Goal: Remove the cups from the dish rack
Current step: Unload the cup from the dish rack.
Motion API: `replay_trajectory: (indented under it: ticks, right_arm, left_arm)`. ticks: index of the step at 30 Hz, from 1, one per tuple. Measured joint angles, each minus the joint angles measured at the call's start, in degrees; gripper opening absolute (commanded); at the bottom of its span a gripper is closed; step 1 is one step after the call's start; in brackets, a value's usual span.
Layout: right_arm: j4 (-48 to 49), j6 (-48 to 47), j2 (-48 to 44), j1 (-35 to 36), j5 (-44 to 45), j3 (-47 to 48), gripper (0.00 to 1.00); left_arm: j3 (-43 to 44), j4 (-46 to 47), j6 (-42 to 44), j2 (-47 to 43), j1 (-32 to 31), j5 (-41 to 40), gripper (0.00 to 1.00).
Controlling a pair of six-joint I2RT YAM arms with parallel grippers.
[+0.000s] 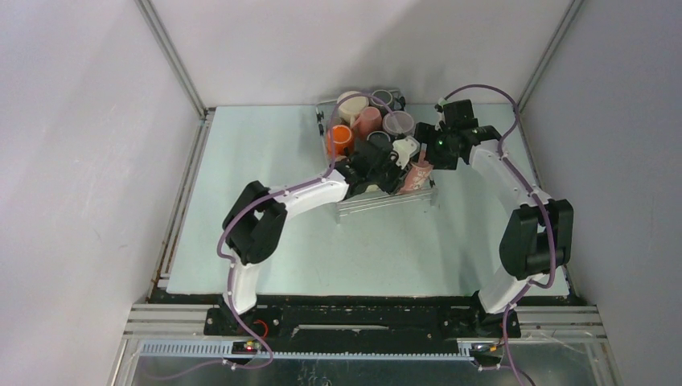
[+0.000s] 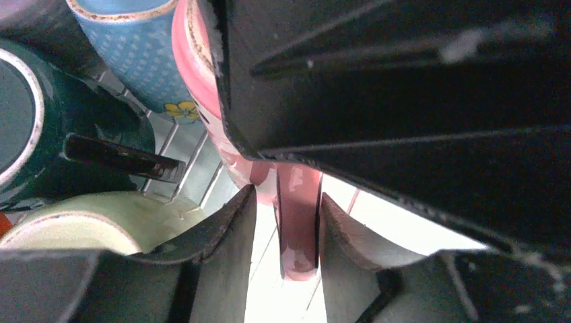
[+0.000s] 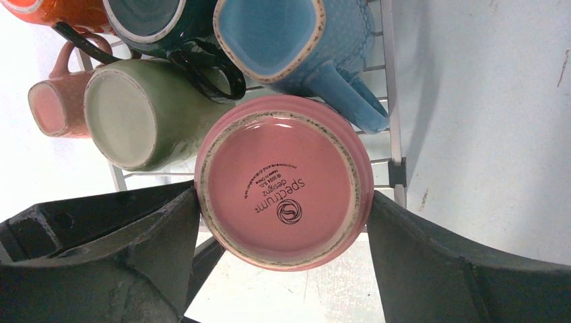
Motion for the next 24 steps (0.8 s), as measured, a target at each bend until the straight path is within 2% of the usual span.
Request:
replay_trajectory:
  ticks: [4,11,14,24]
  right_arm:
    - [0.07,0.11,0.13,-0.74,-1.14,0.0,0.55]
    - [0.33,0.55,0.17,-1.18,-1.81,0.0,0.55]
    - [0.31,0.52,0.17,-1.18,-2.27,0.0,0.55]
    - [-0.07,1.09,-0.09,-0.98,-2.56,0.0,0.55]
  left_arm:
    - [1.7,-0.59,-0.11,1.03,-0.02,0.11,0.33]
    - [3.5,-2.27,-0.09,1.88,-0.28,0.5,0.08]
    - [3.56,-2.29,-0.04,1.88,-0.35,0.46,0.0]
    - [3.45,-2.47,0.02,1.38,-0.44,0.44,0.0]
